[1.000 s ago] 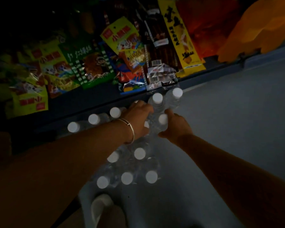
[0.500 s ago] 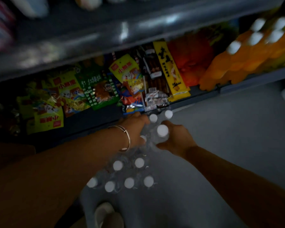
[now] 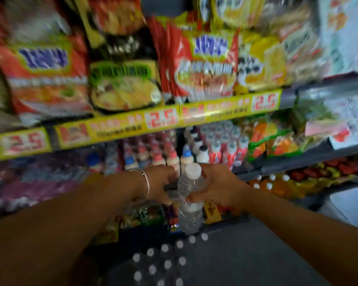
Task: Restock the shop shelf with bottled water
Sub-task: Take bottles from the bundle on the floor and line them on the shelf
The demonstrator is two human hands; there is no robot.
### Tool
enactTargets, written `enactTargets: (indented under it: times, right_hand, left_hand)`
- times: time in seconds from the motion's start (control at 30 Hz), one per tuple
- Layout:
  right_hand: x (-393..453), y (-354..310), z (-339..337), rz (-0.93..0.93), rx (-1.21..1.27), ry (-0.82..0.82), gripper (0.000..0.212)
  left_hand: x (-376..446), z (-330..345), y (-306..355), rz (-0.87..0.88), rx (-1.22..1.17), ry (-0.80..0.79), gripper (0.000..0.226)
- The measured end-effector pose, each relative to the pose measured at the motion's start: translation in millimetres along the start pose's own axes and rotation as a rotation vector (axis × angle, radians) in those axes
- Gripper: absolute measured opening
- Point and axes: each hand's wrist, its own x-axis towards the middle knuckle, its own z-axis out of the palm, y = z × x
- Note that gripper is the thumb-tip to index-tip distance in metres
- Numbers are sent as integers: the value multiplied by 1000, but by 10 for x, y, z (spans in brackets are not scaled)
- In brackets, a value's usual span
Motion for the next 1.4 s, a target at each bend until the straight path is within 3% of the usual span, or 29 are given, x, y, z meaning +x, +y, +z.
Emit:
enactTargets:
  times: [0.4,0.6,0.7,0.77,0.83,1.03,1.27,1.4]
  right_hand:
    - [-173,-2685,-2204,-267,145,181,29]
    - [-183,-3804,-3005,-396,140,294,17]
    - [-24,-4298,-3302,-459,148,375,27]
    - [138,-4575,-3433,-489,180,417,18]
    - [330,-4793,-3557,-518,235,439,6]
    - [918,-5191,-3776,-513,240,456,10]
    - [1637,-5229,-3789,-449,221,454,43]
    - [1909,-5167,-3722,-410,242,405,39]
  left_hand:
    - [-1914,-2660,664,15,-103,244,59]
    - [-2654,-3714,679,61,-131,409,37]
    - [-2918,-4153,607,67,-136,452,35]
    - [-3035,-4387,543,56,-128,500,35]
    - [-3106,-4596,450,46,-120,551,36]
    - [-3084,-5022,78,48,-158,628,33]
    - [-2764,-5190,-333,80,-204,671,33]
    - [-2571,-5215,-483,99,-231,658,34]
